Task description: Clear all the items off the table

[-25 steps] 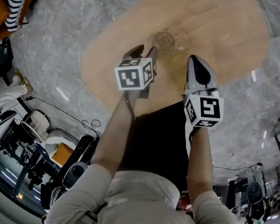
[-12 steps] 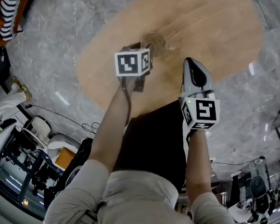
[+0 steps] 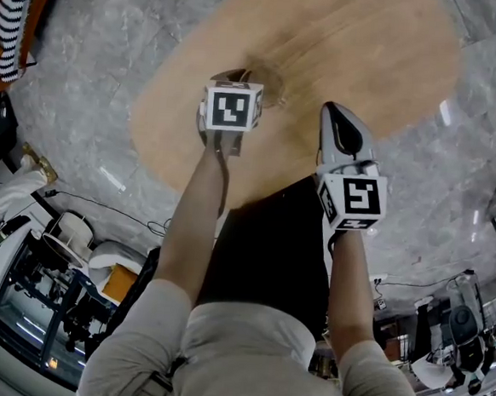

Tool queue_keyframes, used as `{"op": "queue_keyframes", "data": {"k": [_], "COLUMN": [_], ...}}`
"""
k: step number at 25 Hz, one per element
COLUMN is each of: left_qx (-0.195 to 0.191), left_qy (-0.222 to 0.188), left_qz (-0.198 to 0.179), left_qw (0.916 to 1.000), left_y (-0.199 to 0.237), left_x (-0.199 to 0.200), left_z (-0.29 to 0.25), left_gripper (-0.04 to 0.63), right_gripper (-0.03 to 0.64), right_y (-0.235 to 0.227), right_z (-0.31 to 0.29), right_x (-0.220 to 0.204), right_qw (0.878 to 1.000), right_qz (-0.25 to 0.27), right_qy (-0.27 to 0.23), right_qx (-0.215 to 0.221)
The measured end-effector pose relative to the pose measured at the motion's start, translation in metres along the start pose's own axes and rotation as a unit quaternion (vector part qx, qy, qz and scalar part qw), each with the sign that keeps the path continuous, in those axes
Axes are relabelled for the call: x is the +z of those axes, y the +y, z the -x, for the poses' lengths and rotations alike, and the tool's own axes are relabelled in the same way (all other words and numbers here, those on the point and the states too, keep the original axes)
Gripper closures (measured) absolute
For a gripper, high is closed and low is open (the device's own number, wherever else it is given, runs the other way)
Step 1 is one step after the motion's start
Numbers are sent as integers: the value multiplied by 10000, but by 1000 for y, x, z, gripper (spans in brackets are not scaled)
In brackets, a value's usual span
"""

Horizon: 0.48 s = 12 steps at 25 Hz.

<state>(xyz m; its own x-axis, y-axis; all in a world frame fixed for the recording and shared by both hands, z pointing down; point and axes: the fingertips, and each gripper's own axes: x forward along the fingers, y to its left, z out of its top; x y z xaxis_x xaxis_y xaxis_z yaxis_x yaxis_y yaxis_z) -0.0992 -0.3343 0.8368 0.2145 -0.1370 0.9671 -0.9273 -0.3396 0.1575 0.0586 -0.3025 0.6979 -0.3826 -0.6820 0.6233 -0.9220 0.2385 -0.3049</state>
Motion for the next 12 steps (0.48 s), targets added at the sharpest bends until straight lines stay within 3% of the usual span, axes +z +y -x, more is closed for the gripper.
{"op": "queue_keyframes", "data": {"k": [2,12], "left_qx": [35,-387], "left_qy": [11,-256], "left_qz": [-122,285], "left_qw": [9999,9985], "left_y": [1,-10], "left_x": [0,-9], "left_z": [0,6], "left_gripper": [545,556], "right_gripper": [611,611], "right_y": [-1,8], "right_z": [0,2], "right_x": [-1,-5], "right_qw": [10000,10000], "right_qz": [-2,69], "right_qy": [2,41], "right_qx": [-7,21]}}
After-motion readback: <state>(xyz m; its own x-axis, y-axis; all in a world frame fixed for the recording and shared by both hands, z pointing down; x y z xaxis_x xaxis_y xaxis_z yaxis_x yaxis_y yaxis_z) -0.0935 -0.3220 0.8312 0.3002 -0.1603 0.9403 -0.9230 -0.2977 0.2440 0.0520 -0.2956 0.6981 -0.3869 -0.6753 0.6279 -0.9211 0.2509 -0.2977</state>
